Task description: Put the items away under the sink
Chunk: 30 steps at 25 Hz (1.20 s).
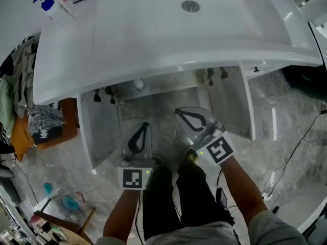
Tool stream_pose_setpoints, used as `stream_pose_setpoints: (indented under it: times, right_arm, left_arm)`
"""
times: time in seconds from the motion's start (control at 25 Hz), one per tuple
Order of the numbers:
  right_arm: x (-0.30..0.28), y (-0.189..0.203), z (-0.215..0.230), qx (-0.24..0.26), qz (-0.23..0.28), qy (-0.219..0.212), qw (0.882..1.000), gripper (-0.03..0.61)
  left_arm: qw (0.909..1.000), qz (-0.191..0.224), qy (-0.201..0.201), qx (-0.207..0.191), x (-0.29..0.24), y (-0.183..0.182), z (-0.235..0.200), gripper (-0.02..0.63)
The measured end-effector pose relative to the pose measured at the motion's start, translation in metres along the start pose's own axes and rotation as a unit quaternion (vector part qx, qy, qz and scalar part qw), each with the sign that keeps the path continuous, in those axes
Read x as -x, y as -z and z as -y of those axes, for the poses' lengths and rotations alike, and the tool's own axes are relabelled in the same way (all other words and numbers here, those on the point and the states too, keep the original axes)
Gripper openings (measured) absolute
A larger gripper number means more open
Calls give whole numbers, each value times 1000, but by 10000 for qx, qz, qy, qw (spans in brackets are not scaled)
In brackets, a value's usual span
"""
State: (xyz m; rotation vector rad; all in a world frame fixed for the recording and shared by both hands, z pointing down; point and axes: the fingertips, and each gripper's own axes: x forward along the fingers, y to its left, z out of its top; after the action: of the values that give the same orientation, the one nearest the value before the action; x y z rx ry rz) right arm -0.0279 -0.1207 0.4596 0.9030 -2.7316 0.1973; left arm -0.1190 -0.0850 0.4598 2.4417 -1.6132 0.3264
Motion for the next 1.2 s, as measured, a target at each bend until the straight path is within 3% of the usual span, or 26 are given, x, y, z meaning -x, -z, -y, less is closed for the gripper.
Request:
stream_pose_setpoints:
  times: [0.28,0.4,0.64,0.88,1.2]
  right_arm:
    - [142,-136,-23,88,-65,70,9999,-6]
    - [193,-184,-17,-257,-15,404,9989,-6]
    - [255,-261,-31,-906,611,790,9909,-6]
    - [273,-289,-43,-799,624,921,9906,-6]
    - [274,-309,-42,-724,812,932,9897,-6]
  left_arm:
    - [9989,110,290,-355,116,-141,37,11]
    - [9980,248,328,-472,146,-188,48,11]
    - [9969,613,279,-394,185,-261,70,11]
    - [9953,911,208,-269,207,-301,73,11]
    - [9949,988,54,-199,214,-303,63,11]
